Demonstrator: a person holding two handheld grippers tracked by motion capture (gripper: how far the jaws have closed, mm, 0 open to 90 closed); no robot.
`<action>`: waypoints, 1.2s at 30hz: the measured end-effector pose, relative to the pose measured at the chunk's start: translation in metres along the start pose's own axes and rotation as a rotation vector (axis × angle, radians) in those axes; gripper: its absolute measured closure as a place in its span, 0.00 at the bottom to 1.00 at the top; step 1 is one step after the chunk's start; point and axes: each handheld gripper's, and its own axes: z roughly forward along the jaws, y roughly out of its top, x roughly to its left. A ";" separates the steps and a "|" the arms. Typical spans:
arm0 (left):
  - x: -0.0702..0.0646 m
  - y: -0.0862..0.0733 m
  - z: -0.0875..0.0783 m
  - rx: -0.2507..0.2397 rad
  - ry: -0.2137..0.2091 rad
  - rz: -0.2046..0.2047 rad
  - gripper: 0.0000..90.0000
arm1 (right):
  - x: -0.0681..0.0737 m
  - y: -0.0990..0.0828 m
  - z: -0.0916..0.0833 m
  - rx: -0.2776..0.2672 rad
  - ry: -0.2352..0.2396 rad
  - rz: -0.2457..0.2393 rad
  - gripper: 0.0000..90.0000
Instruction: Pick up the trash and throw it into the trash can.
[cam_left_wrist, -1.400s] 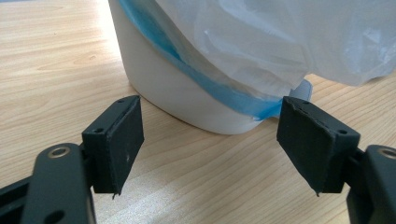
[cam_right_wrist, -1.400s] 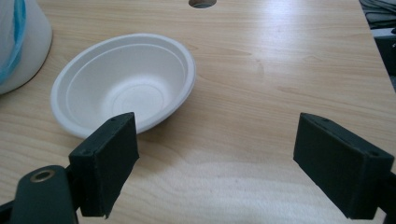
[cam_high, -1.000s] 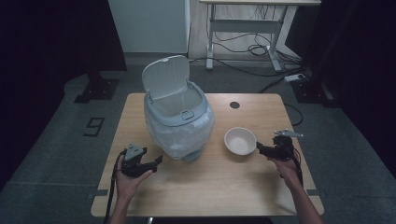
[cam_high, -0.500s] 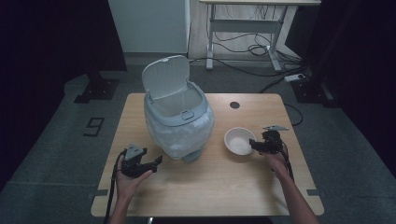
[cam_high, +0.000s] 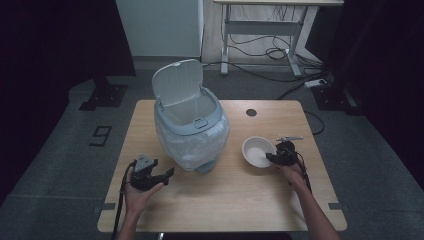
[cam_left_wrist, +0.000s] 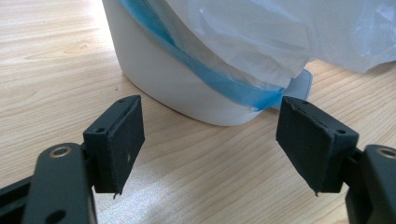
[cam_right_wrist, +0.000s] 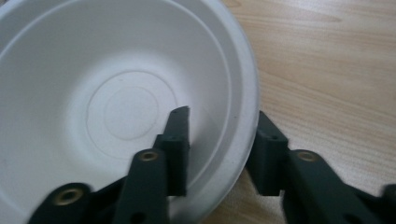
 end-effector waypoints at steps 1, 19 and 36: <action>0.000 0.000 0.000 0.000 0.000 0.000 0.26 | -0.001 0.000 -0.001 -0.002 0.017 0.006 0.75; 0.000 0.000 0.000 0.000 -0.006 -0.002 0.26 | 0.003 0.004 -0.058 -0.178 0.110 0.014 0.92; -0.002 -0.001 0.002 0.011 -0.014 -0.002 0.26 | 0.021 0.021 -0.120 -0.391 0.162 -0.038 0.92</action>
